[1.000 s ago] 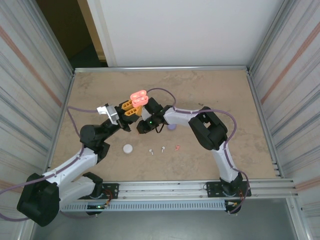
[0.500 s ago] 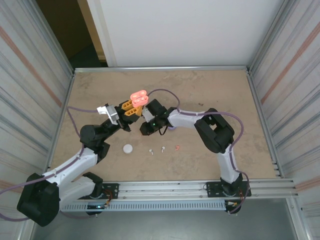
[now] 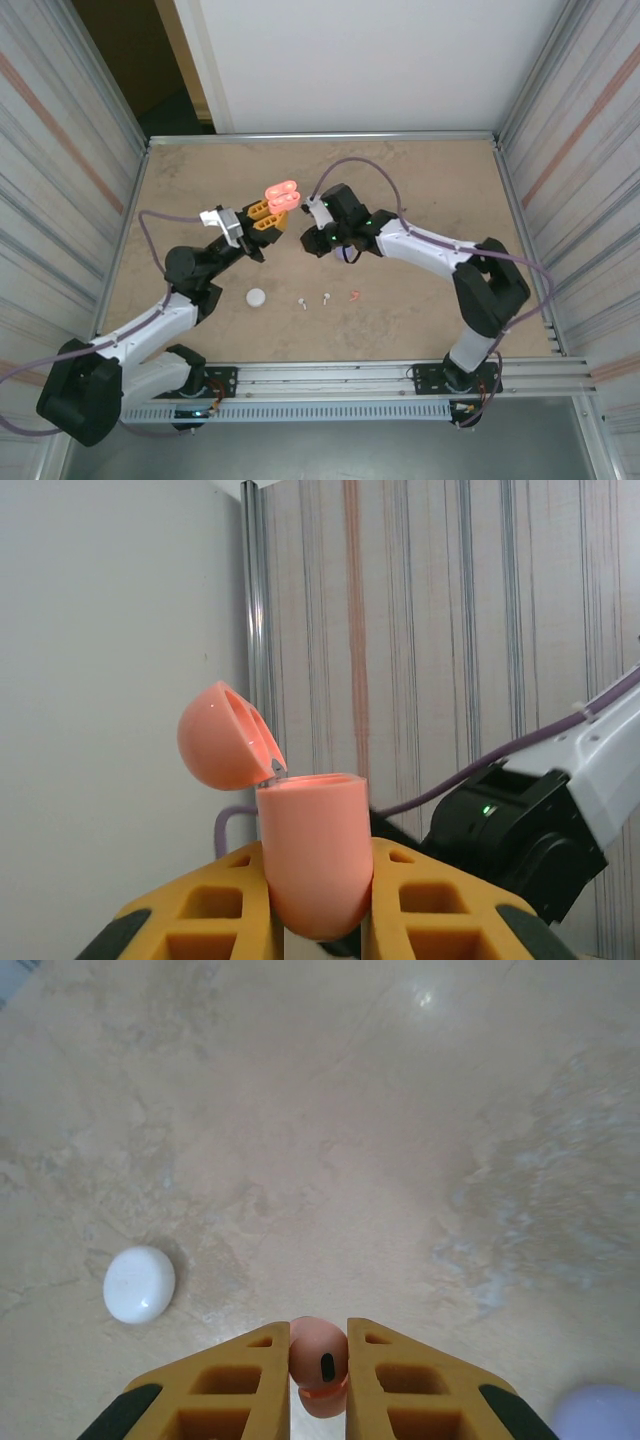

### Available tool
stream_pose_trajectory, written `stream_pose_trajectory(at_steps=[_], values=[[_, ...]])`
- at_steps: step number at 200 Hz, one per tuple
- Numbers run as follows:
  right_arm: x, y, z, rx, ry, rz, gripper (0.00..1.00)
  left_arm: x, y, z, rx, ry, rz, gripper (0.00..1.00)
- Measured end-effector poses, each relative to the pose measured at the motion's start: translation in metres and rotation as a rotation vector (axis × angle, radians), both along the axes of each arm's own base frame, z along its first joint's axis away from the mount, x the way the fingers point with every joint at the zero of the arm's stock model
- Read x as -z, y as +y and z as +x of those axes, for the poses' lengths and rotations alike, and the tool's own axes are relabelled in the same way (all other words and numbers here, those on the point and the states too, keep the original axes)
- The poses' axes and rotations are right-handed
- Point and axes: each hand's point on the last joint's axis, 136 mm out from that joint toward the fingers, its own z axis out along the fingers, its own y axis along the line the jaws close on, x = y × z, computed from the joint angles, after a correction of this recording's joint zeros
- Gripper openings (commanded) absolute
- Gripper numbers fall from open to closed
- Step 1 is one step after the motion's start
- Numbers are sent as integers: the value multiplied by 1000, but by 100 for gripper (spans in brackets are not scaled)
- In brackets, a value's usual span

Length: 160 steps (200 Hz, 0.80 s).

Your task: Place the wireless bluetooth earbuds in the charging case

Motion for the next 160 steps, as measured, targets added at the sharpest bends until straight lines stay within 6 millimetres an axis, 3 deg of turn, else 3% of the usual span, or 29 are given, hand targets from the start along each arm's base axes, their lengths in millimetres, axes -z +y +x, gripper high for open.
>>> stream_pose_trajectory(at_steps=[70,122,160], values=[[-73,-39,-12,55,-188,69,16,11,-4,9,-3,34,16,0],[-124,-56,-24,60,-299,149,16,20,-7,16,-6,60,28,0],[-149,-63,-33,49,-365,182,16,21,-9,19,-6,67,31,0]])
